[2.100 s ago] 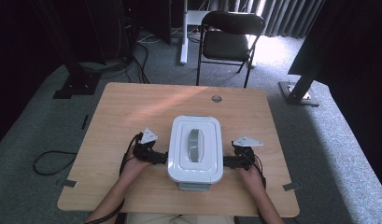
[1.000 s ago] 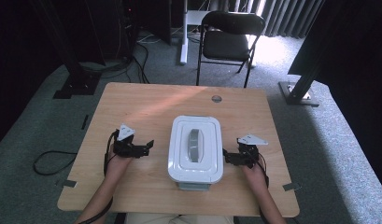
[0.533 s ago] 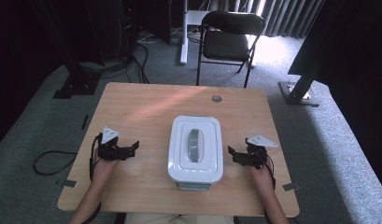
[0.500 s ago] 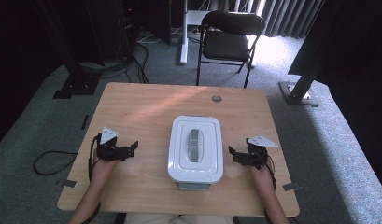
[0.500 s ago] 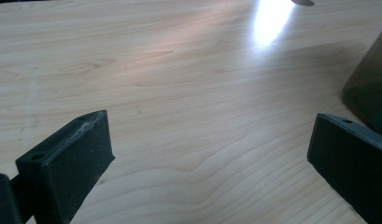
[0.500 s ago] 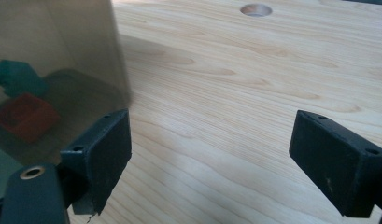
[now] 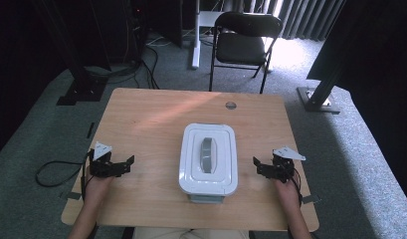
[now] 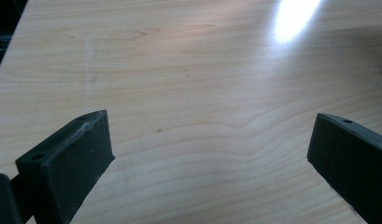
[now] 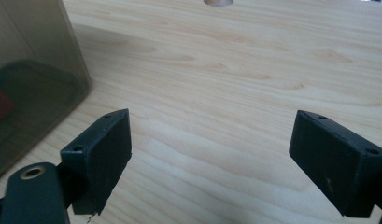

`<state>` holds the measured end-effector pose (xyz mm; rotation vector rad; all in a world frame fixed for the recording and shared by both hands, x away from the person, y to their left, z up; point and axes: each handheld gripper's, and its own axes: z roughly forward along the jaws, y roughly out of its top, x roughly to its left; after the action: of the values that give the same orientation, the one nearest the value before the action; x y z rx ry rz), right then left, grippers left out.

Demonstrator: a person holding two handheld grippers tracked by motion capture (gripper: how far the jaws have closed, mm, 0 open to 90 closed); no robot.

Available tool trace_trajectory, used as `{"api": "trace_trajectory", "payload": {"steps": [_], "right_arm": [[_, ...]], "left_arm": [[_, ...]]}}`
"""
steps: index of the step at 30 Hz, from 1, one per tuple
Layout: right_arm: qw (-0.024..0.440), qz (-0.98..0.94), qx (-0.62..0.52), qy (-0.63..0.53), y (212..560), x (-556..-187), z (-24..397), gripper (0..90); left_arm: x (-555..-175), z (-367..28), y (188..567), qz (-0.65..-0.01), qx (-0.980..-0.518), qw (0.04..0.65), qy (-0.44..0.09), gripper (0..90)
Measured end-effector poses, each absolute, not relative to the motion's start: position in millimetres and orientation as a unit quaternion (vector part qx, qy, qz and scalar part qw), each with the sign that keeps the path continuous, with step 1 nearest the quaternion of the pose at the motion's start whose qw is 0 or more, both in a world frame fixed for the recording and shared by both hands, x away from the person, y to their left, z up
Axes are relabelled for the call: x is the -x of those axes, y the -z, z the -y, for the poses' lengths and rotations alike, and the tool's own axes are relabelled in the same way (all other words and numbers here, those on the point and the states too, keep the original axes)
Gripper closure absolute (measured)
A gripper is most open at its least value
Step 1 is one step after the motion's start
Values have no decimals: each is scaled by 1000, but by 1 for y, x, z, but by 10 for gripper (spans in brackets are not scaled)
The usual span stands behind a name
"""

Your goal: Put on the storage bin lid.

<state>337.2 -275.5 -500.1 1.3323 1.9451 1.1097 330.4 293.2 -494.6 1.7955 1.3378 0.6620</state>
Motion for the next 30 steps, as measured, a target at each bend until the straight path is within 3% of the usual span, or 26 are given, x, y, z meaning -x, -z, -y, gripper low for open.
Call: {"api": "trace_trajectory", "payload": {"steps": [11, 30], "right_arm": [[270, -706, -524, -392, 507, -325, 297, 126], [271, -684, -582, -348, 518, -308, 323, 126]], "left_arm": [[-314, -320, 502, -562, -694, 366, -263, 6], [-293, -334, 517, -615, -681, 306, -254, 6]]}}
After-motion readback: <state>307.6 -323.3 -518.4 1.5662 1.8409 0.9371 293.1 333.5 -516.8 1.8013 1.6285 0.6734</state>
